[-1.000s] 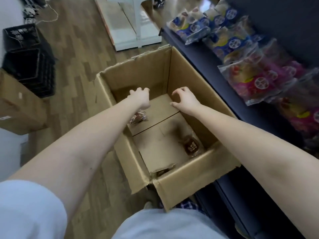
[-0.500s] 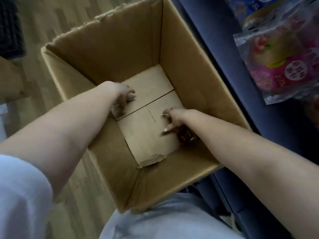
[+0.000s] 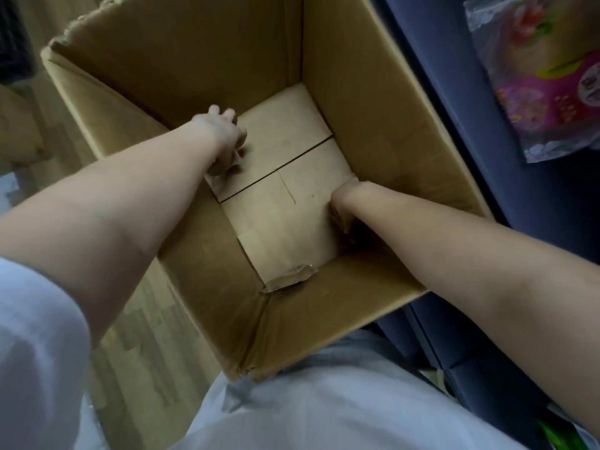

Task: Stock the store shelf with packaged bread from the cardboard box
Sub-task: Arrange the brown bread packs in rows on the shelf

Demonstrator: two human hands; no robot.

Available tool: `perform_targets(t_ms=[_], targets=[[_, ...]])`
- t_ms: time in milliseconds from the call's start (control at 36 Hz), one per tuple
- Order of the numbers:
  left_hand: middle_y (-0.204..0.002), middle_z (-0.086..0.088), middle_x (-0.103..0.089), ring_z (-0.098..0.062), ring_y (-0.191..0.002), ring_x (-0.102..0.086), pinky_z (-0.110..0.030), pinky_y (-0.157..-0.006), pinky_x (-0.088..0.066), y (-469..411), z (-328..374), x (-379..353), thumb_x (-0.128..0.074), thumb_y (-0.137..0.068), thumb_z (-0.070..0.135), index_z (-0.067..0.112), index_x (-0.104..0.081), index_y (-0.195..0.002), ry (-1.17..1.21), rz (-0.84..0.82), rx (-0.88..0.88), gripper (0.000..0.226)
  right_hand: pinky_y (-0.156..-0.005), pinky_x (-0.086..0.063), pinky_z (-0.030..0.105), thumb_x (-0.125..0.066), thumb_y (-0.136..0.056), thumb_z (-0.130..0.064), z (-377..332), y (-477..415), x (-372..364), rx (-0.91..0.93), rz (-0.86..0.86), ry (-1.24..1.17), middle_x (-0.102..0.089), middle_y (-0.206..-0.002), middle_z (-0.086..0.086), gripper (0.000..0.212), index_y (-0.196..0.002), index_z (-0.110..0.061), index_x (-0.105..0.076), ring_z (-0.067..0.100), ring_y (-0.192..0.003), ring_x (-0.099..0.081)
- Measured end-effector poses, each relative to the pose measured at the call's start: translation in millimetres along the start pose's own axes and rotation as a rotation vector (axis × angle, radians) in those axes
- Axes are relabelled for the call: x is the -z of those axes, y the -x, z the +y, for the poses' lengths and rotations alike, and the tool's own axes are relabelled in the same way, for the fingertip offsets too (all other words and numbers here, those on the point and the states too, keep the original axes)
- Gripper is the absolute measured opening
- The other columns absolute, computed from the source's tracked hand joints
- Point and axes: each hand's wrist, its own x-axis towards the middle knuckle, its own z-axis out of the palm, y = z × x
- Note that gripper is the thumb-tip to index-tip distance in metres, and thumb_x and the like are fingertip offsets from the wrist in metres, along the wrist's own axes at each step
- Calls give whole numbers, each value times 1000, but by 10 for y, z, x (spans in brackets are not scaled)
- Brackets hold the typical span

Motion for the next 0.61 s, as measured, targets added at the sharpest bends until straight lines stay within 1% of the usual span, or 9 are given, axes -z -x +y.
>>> perform_targets(t_ms=[28,139,250,361,389,444,500,556,611], targets=[[-121,-8,-44,-31,-108,-46,-39,-70,-49,-4,5,5,-78,-73,23,24,-50,-122,2,-14,-19,57,-99,-41,43,-64,-86,-45,1,15,-7,-12,43,-33,-43,-138,12,60,-135,-14,-47,32,-128,-41],[-106,-8,-57,-27,-93,-58,-41,-79,-54,-40,20,-28,-76,-76,20,16,-49,-120,62,-76,-41,52,-84,-49,32,-65,-85,-41,36,-16,-10,67,141,-256,-60,-123,8,46,-121,-13,-60,26,-108,-58],[-108,1,-54,-24,-101,-55,-32,-77,-45,-10,11,-29,-75,-79,30,30,-60,-116,142,-82,-109,40,-78,-46,30,-67,-85,-37,43,-69,-14,172,177,-543,-61,-117,7,38,-115,-14,-60,24,-97,-57],[-110,-1,-63,-20,-99,-51,-34,-89,-41,-28,38,23,-74,-81,30,28,-65,-96,373,-111,-153,17,-66,-58,39,-72,-82,-29,1,-48,23,258,207,-838,-59,-114,9,36,-113,-14,-60,28,-94,-60],[-111,-2,-61,-22,-103,-50,-36,-92,-40,-16,52,61,-73,-81,31,28,-64,-98,435,-113,-160,19,-59,-59,38,-73,-82,-28,-5,-25,45,272,221,-902,-56,-112,9,38,-114,-14,-59,28,-92,-59],[-112,-3,-54,-24,-108,-46,-39,-97,-38,25,80,153,-72,-81,34,25,-63,-103,529,-106,-173,25,-48,-55,22,-73,-82,-29,-7,41,96,308,304,-933,-54,-107,5,38,-114,-13,-60,23,-90,-56],[-110,-3,-52,-23,-105,-45,-39,-91,-41,100,112,242,-71,-82,35,21,-63,-105,607,-100,-190,29,-45,-44,7,-72,-82,-30,5,114,153,325,414,-920,-56,-102,1,37,-113,-12,-63,18,-91,-55],[-109,-4,-54,-23,-102,-47,-36,-79,-47,175,119,303,-71,-83,31,20,-62,-100,690,-89,-209,23,-47,-41,6,-72,-83,-30,29,169,215,312,506,-947,-58,-98,-1,35,-112,-12,-65,14,-91,-55],[-112,-5,-54,-25,-103,-49,-36,-73,-50,254,86,330,-70,-84,27,21,-60,-95,763,-40,-221,16,-54,-44,8,-72,-83,-31,53,209,267,270,577,-999,-60,-100,0,33,-111,-15,-67,14,-92,-56]])
